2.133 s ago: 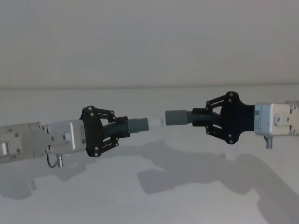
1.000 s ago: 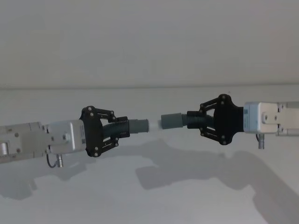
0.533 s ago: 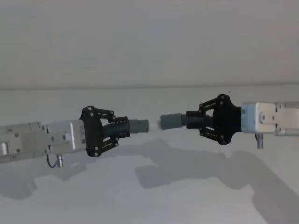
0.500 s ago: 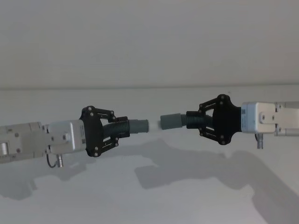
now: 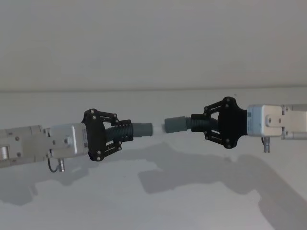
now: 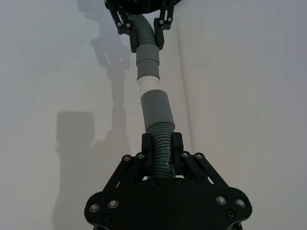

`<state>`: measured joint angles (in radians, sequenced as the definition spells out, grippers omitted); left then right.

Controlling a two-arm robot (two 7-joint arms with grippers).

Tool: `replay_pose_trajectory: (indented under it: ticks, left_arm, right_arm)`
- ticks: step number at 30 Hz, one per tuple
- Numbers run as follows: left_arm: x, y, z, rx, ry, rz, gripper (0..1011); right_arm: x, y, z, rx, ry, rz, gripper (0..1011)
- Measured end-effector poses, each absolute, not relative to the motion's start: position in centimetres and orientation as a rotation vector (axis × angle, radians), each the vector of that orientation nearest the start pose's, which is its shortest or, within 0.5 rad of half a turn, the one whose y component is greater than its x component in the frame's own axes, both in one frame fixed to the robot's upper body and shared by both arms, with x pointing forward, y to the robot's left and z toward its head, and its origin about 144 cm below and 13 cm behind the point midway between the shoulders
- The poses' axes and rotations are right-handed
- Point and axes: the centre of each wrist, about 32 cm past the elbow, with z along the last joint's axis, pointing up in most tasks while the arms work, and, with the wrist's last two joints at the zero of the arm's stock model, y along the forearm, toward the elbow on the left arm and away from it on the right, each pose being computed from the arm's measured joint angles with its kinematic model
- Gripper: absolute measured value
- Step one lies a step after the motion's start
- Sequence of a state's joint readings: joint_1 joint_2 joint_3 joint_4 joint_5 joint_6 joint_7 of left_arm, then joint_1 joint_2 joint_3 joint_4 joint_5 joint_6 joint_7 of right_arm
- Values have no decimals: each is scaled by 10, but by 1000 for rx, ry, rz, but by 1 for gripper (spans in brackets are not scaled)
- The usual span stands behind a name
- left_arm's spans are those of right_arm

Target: Use both hands to pick up one end of the pipe from the table, align the ends, and insert them.

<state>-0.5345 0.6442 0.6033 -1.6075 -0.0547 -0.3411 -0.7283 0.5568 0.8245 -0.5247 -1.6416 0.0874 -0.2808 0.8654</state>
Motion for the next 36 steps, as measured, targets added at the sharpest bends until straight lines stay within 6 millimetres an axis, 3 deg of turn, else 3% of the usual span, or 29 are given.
replay_pose_trajectory:
  ticks: [36]
  left_arm:
    - [536, 249, 1288, 301, -841, 246, 300]
  right_arm:
    - [534, -317, 1332, -515, -838, -230, 215]
